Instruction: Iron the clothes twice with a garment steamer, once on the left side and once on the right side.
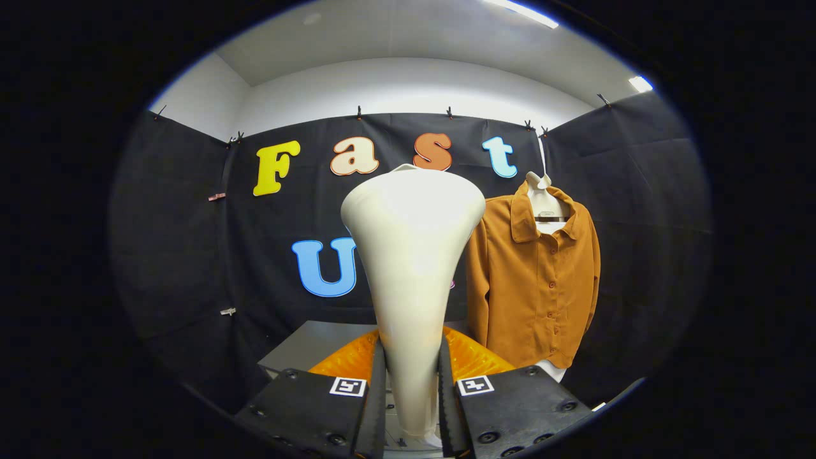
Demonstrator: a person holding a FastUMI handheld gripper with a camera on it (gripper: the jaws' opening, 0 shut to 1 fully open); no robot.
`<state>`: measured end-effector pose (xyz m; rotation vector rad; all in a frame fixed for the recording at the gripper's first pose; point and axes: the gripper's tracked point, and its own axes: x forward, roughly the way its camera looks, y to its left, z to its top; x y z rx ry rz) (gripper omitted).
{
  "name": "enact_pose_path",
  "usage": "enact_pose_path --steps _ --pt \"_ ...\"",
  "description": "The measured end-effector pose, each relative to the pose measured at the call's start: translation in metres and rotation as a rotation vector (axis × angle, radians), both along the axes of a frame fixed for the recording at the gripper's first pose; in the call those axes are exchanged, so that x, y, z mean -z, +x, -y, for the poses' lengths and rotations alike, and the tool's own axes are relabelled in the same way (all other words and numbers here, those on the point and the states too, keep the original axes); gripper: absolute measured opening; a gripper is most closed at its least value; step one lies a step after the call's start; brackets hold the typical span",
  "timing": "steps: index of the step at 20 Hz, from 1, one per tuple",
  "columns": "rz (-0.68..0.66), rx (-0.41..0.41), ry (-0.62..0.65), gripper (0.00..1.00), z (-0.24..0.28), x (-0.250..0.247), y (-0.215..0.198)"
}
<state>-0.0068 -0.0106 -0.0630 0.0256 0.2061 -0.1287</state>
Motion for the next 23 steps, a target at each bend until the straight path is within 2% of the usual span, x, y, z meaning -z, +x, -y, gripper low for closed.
enact_pose_path --steps 13,23 --pt "0.024 -0.026 -0.023 0.37 -0.012 -0.01 -0.001" --pt "0.027 -0.014 -0.032 0.37 -0.02 -0.011 -0.001"
